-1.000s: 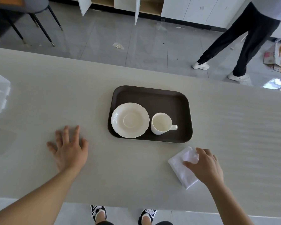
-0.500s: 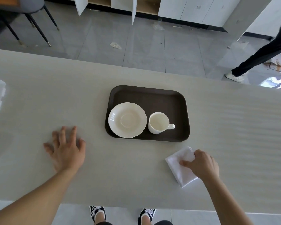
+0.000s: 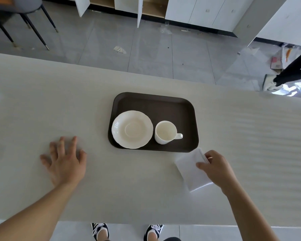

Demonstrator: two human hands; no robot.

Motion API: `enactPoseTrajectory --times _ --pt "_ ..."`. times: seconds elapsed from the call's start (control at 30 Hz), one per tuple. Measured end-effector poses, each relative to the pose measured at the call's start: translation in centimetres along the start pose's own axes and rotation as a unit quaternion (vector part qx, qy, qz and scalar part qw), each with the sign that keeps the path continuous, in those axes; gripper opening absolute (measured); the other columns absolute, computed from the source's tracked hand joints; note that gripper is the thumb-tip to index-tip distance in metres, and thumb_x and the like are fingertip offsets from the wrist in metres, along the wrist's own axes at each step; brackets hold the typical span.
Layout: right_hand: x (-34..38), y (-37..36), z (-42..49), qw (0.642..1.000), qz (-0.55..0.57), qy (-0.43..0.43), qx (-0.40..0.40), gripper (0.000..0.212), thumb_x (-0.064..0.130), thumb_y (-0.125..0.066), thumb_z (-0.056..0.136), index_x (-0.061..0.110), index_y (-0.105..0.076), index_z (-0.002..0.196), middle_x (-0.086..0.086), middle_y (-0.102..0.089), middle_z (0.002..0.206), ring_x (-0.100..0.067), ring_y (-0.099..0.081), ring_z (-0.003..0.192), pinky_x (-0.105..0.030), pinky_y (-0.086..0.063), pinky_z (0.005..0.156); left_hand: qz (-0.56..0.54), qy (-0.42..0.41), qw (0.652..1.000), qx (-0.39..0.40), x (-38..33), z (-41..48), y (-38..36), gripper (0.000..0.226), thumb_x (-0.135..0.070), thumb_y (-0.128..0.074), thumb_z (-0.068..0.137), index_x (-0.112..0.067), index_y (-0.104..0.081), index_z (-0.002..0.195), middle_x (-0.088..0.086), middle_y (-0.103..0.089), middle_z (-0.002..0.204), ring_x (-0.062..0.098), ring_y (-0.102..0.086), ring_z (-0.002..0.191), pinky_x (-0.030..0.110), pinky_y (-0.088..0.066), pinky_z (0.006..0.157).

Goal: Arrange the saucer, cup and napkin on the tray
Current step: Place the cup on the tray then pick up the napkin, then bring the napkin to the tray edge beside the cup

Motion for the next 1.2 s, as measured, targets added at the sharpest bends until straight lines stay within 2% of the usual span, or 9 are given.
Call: enactPoseTrajectory --times 0.17,0.4,0.53,0.63,0.8,0.9,0.97,1.07,1.2 --pt "1.4 4.4 1.6 0.992 0.112 0.017 -0.058 0.017 0.023 -0.077 0.079 0.022 -0.062 0.087 -0.002 -0.07 0.084 -0.024 -0.065 0.073 -0.032 -0.047 0.058 -0.005 0.001 1.0 -0.006 0.1 0.1 -0.1 0.063 -0.045 -0.034 0.084 -0.025 -0.047 0.143 0.016 -0.037 0.155 0.041 -0.022 0.146 0.069 -0.011 0.113" --pt "4.3 7.6 5.9 0.969 0.194 0.022 -0.153 0.02 0.022 -0.075 0.08 0.018 -0.062 0.095 -0.001 -0.07 0.089 -0.014 -0.061 0.073 -0.028 -0.041 0.057 -0.004 0.0 1.0 -0.005 0.2 0.1 -0.1 0.064 -0.045 -0.034 0.084 -0.025 -0.046 0.144 0.016 -0.036 0.156 0.04 -0.022 0.146 0.068 -0.011 0.113" --pt "5.3 5.9 7.7 0.965 0.222 0.008 -0.143 0.024 0.021 -0.074 0.081 0.015 -0.062 0.1 -0.002 -0.068 0.093 -0.012 -0.059 0.074 -0.026 -0.04 0.057 -0.003 -0.002 1.0 -0.01 0.2 0.2 -0.1 0.064 -0.045 -0.034 0.084 -0.025 -0.047 0.143 0.017 -0.037 0.155 0.041 -0.023 0.146 0.068 -0.011 0.113" --pt "5.5 4.1 8.6 0.962 0.245 -0.004 -0.12 0.023 0.02 -0.073 0.082 0.014 -0.061 0.102 -0.003 -0.067 0.094 -0.022 -0.062 0.081 -0.028 -0.044 0.06 -0.002 0.001 1.0 -0.008 0.2 0.1 0.0 0.064 -0.045 -0.035 0.084 -0.024 -0.047 0.143 0.017 -0.037 0.155 0.041 -0.023 0.146 0.067 -0.01 0.114" --pt "4.5 1.2 9.3 0.952 0.291 -0.054 -0.081 0.028 0.018 -0.071 0.086 0.007 -0.06 0.11 -0.004 -0.063 0.093 -0.032 -0.063 0.094 -0.048 -0.056 0.084 -0.007 -0.001 1.0 -0.017 0.0 0.1 0.2 0.064 -0.044 -0.036 0.083 -0.022 -0.049 0.142 0.018 -0.039 0.154 0.042 -0.025 0.145 0.068 -0.011 0.113" --pt "3.9 0.6 9.5 0.948 0.299 -0.07 -0.085 0.028 0.018 -0.07 0.087 0.007 -0.06 0.11 -0.009 -0.064 0.1 -0.032 -0.064 0.094 -0.047 -0.057 0.082 -0.005 -0.002 1.0 -0.017 0.0 0.0 0.2 0.064 -0.044 -0.036 0.083 -0.022 -0.049 0.142 0.018 -0.039 0.154 0.042 -0.025 0.145 0.069 -0.012 0.113" --pt "3.9 0.7 9.6 0.955 0.273 -0.061 -0.095 0.025 0.018 -0.07 0.086 0.008 -0.059 0.106 -0.008 -0.065 0.098 -0.028 -0.063 0.089 -0.038 -0.054 0.07 -0.004 -0.003 1.0 -0.019 -0.1 0.0 0.2 0.064 -0.044 -0.036 0.083 -0.022 -0.049 0.142 0.018 -0.039 0.154 0.042 -0.026 0.145 0.069 -0.012 0.113" --pt "4.2 0.7 9.6 0.984 0.145 -0.033 -0.097 0.019 0.022 -0.069 0.085 0.01 -0.057 0.092 -0.003 -0.061 0.082 -0.023 -0.057 0.071 -0.03 -0.042 0.054 -0.002 -0.003 1.0 -0.019 -0.2 0.0 0.3 0.064 -0.044 -0.037 0.083 -0.021 -0.05 0.142 0.019 -0.039 0.154 0.043 -0.026 0.145 0.069 -0.011 0.113" --pt "4.5 0.5 9.5 0.995 0.013 -0.017 -0.097 0.02 0.025 -0.066 0.085 0.008 -0.059 0.087 -0.007 -0.062 0.077 -0.027 -0.057 0.066 -0.03 -0.038 0.053 -0.001 -0.001 1.0 -0.021 -0.1 0.0 0.3 0.063 -0.043 -0.038 0.083 -0.022 -0.05 0.142 0.018 -0.039 0.154 0.042 -0.025 0.146 0.069 -0.012 0.113"
Point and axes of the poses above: each hand's wrist, its own z-axis towards the middle knuckle, its own y-axis out of the back of the hand, x = y × z, the point moved 7 cm from there along z, towards the middle knuckle
